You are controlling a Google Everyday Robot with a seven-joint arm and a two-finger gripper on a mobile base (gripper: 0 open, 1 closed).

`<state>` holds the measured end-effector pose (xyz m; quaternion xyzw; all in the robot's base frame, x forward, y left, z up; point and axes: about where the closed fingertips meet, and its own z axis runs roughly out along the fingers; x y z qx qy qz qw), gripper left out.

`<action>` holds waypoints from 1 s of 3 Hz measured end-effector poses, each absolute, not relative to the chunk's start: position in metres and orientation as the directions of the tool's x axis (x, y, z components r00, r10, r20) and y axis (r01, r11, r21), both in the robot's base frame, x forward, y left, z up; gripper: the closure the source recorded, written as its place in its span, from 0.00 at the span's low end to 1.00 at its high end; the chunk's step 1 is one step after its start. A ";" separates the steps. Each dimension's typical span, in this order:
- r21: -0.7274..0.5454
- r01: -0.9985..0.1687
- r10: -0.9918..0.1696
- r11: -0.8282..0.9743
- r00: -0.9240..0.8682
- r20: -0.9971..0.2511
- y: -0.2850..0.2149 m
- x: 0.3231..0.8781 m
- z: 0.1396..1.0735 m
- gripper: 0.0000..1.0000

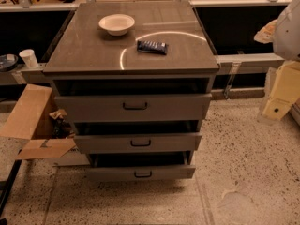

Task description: Open bottom drawer

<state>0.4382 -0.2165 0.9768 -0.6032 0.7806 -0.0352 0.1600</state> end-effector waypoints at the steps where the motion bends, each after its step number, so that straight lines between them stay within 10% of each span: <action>1: -0.248 -0.931 -0.953 0.270 -0.221 -0.208 -0.216 0.438 0.977 0.00; 3: -0.190 -0.961 -0.955 0.201 -0.148 -0.258 -0.197 0.440 0.940 0.00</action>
Offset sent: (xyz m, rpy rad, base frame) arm 0.0029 0.0234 -0.0489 0.1074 0.0765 0.1195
